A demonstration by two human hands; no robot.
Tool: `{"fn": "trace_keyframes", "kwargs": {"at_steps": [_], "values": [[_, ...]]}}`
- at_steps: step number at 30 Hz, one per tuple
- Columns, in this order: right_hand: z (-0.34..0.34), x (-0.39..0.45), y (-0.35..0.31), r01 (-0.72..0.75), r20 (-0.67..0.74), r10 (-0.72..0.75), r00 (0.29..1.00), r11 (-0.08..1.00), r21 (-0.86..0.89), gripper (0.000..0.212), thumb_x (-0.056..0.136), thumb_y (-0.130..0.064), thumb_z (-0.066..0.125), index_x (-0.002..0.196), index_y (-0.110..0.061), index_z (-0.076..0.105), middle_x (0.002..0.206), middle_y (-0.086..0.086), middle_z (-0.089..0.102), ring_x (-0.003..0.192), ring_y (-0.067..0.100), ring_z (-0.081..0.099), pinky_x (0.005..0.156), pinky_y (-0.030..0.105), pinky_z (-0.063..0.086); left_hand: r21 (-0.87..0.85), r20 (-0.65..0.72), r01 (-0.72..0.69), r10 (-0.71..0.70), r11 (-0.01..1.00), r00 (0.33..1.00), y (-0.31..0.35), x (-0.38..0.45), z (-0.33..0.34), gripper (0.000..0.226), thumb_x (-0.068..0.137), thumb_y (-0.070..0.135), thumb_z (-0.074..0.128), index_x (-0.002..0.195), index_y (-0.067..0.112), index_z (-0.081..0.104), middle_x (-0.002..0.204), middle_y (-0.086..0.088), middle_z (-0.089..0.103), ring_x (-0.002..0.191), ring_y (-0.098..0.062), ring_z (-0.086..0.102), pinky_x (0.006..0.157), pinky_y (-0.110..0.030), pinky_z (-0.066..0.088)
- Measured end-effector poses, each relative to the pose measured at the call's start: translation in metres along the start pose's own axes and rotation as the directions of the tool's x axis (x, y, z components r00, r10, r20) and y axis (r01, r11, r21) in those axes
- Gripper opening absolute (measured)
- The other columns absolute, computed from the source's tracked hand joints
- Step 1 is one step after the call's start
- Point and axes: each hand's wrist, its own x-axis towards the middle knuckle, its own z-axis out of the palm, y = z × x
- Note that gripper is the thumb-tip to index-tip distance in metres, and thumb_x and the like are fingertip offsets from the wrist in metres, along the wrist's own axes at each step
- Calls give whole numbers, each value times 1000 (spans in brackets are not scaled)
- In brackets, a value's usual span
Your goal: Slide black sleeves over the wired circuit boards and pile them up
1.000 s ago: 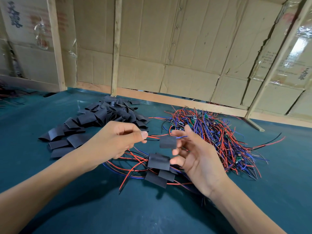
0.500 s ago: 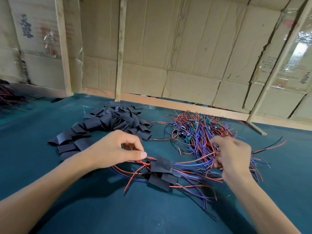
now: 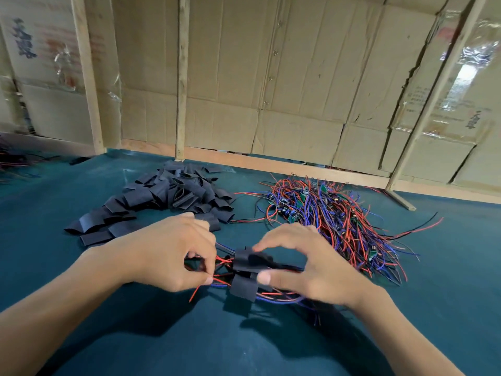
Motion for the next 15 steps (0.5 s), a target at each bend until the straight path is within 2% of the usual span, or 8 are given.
{"fn": "trace_keyframes", "kwargs": {"at_steps": [2, 4, 5, 7, 10, 12, 14, 15], "values": [[9, 2, -5, 68, 99, -53, 994, 984, -163, 57, 79, -62, 73, 129, -37, 62, 131, -20, 59, 129, 2, 47, 110, 32, 23, 41, 72, 0, -3, 999, 997, 3, 2, 1, 19, 81, 51, 63, 77, 34, 67, 78, 15, 60, 82, -2, 52, 93, -24, 32], [19, 3, -8, 62, 210, -4, 978, 961, -269, 80, 80, -71, 65, 149, -41, 38, 154, -15, 41, 143, 2, 31, 118, 30, 14, 61, 159, 25, -34, 998, 987, 7, 2, 0, 19, 80, 53, 62, 80, 35, 66, 78, 18, 61, 78, -1, 55, 89, -27, 42], [25, 3, -9, 39, 261, 41, 965, 954, -297, 88, 82, -74, 60, 155, -42, 24, 161, -11, 28, 148, 4, 21, 121, 30, 11, 69, 190, 37, -50, 997, 980, 9, 2, -2, 20, 79, 56, 62, 82, 37, 66, 76, 20, 62, 74, -2, 55, 81, -27, 46], [33, 2, -8, -10, 318, 114, 941, 950, -311, 90, 86, -75, 52, 157, -44, 5, 166, -8, 12, 151, 8, 10, 122, 30, 10, 85, 184, 43, -58, 995, 981, 9, 1, -6, 29, 78, 66, 60, 84, 39, 65, 73, 22, 62, 67, -4, 53, 63, -22, 42], [34, 0, -8, -6, 337, 112, 935, 954, -300, 87, 88, -77, 45, 155, -49, -3, 166, -10, 7, 152, 10, 8, 123, 32, 9, 58, -44, -4, 7, 998, 999, 6, 1, -7, 54, 89, 69, 51, 67, 19, 55, 59, -1, 50, 55, -14, 44, 55, -30, 40], [25, 2, -6, -21, 258, 74, 963, 979, -204, 79, 89, -79, 39, 154, -52, 1, 166, -13, 13, 151, 4, 11, 122, 27, 6, 39, -299, 33, -20, 999, 954, -2, 0, -5, 56, 96, 58, 49, 61, 14, 46, 54, -3, 41, 51, -15, 42, 51, -34, 41], [9, 5, 7, -32, -14, 30, 999, 990, -138, 67, 96, -69, 41, 155, -41, 25, 157, -13, 36, 145, -4, 27, 118, 16, 14, 95, -529, 219, -137, 971, 838, -15, -1, -2, 49, 97, 55, 44, 69, 17, 58, 58, 4, 52, 58, -17, 52, 57, -33, 47], [0, 6, 19, -57, -187, 29, 982, 988, -147, 59, 99, -59, 47, 151, -32, 40, 148, -10, 48, 136, -5, 40, 114, 13, 22, 101, -600, 326, -204, 940, 773, -25, -2, 0, 41, 95, 53, 44, 80, 21, 65, 68, 7, 59, 68, -17, 57, 65, -33, 50]]}}
